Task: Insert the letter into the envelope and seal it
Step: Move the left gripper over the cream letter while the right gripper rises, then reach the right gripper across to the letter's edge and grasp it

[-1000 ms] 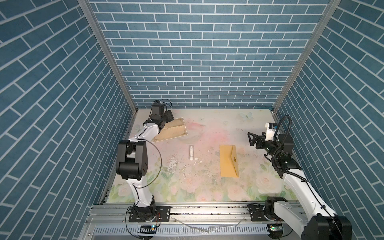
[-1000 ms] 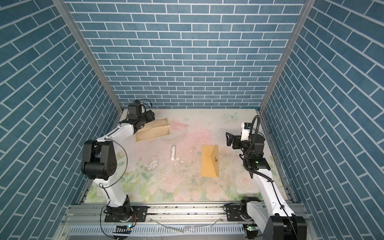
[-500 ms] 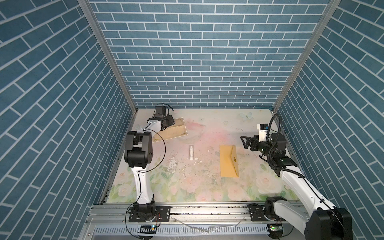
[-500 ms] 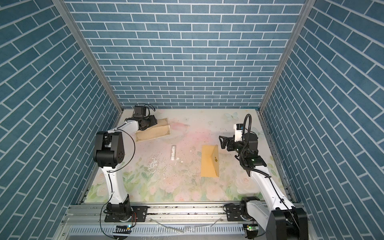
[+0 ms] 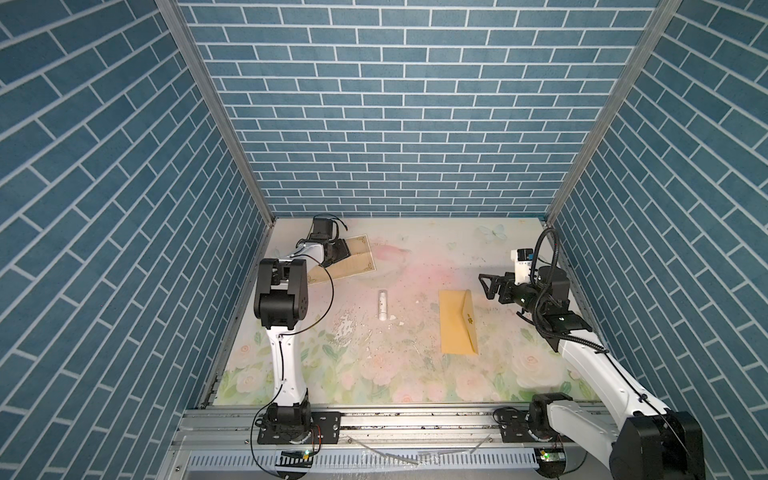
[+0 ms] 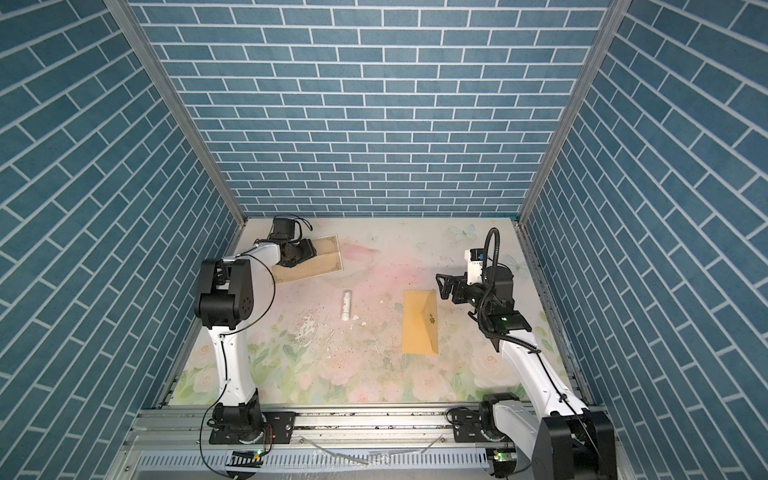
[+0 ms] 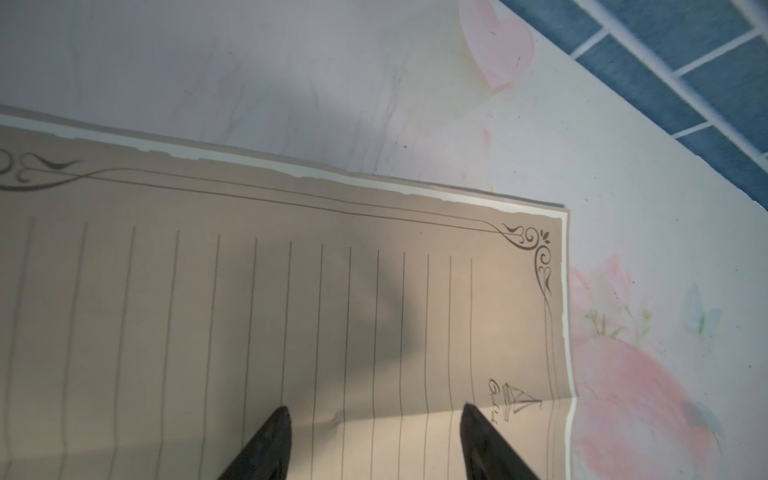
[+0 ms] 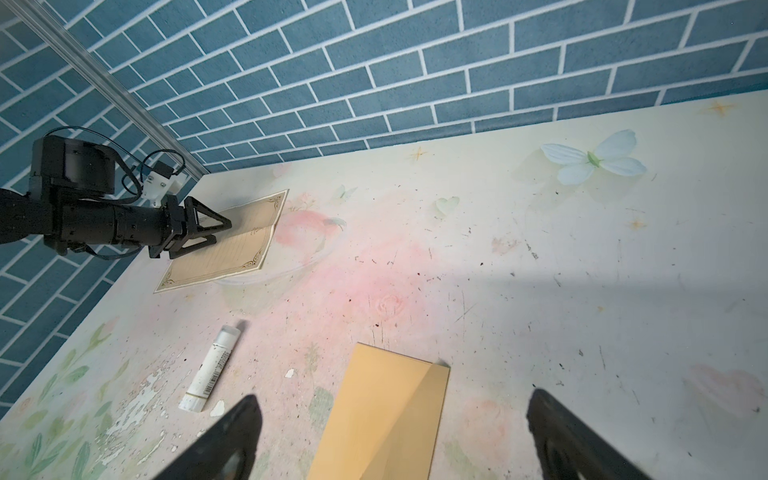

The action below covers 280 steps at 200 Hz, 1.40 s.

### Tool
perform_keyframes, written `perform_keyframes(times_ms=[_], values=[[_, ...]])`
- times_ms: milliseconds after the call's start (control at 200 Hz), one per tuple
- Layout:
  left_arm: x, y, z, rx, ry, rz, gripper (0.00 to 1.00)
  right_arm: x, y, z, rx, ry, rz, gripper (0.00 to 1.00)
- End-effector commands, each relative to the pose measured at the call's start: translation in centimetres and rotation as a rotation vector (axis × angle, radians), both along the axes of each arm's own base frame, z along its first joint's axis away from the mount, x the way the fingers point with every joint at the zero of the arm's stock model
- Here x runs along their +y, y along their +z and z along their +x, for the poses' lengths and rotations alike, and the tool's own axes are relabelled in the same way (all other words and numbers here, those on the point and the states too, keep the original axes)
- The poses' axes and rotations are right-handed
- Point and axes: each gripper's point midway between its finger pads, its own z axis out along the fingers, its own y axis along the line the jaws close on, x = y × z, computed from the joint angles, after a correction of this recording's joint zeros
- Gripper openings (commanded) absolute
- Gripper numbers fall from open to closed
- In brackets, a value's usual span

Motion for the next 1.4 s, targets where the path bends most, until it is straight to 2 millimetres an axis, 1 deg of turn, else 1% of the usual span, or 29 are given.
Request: perform_keyframes(times_ms=[0,195,290,405,530,650,690,775,790,930,990,1015,1060,1135,1235,1365,1380,1390,1395], values=[[-0.1,-1.1,0.0,0.037,-0.007,-0.017,0.65,0.6,1.5,0.3,-0.019,0.017,0.019,0.99],[-0.7,-1.8,0.0,0.049,-0.020,-0.053,0.63,0.7,0.9,0.3,-0.002,0.023,0.017,0.99],[-1.2,-2.3,-0.1,0.058,-0.037,-0.074,0.61,1.0,0.8,0.4,0.007,0.037,0.035,0.99],[-1.9,-2.6,-0.4,0.067,-0.052,-0.102,0.59,1.8,1.1,0.8,0.026,0.056,0.093,0.99],[-2.5,-3.0,-0.8,0.068,-0.066,-0.116,0.58,3.2,1.7,1.4,0.036,0.076,0.180,0.99],[-2.8,-3.6,-1.4,0.072,-0.069,-0.122,0.58,6.0,2.6,2.5,0.040,0.113,0.252,0.99],[-2.9,-3.7,-1.5,0.075,-0.071,-0.126,0.58,6.9,2.6,3.0,0.051,0.119,0.268,0.99],[-2.9,-4.0,-1.9,0.079,-0.073,-0.127,0.58,9.5,2.5,4.3,0.084,0.148,0.314,0.99],[-2.9,-4.0,-1.9,0.079,-0.072,-0.127,0.58,10.1,2.6,4.8,0.087,0.152,0.326,0.99],[-3.0,-4.1,-2.3,0.076,-0.077,-0.132,0.58,14.9,1.2,7.5,0.194,0.178,0.390,0.99],[-3.0,-4.1,-2.5,0.077,-0.079,-0.133,0.58,17.5,0.4,8.8,0.244,0.197,0.415,0.99],[-3.0,-4.1,-2.5,0.076,-0.081,-0.132,0.58,18.4,0.3,9.3,0.253,0.206,0.424,0.99],[-3.0,-4.2,-2.6,0.077,-0.083,-0.130,0.58,20.1,-0.5,10.1,0.282,0.218,0.433,0.99],[-2.9,-4.2,-2.9,0.080,-0.087,-0.126,0.58,22.6,-1.3,11.3,0.312,0.237,0.453,0.99],[-2.9,-4.2,-3.2,0.083,-0.091,-0.125,0.58,25.3,-2.7,12.8,0.349,0.247,0.469,0.96],[-2.8,-4.1,-3.4,0.081,-0.090,-0.123,0.58,27.8,-4.6,14.6,0.389,0.247,0.481,0.93],[-2.8,-4.0,-3.4,0.081,-0.090,-0.123,0.58,28.0,-4.6,14.7,0.391,0.248,0.484,0.92],[-2.8,-4.0,-3.4,0.080,-0.090,-0.123,0.58,28.2,-4.2,14.8,0.387,0.253,0.489,0.92],[-2.8,-4.0,-3.4,0.079,-0.091,-0.123,0.58,28.3,-5.0,14.8,0.398,0.249,0.485,0.92]])
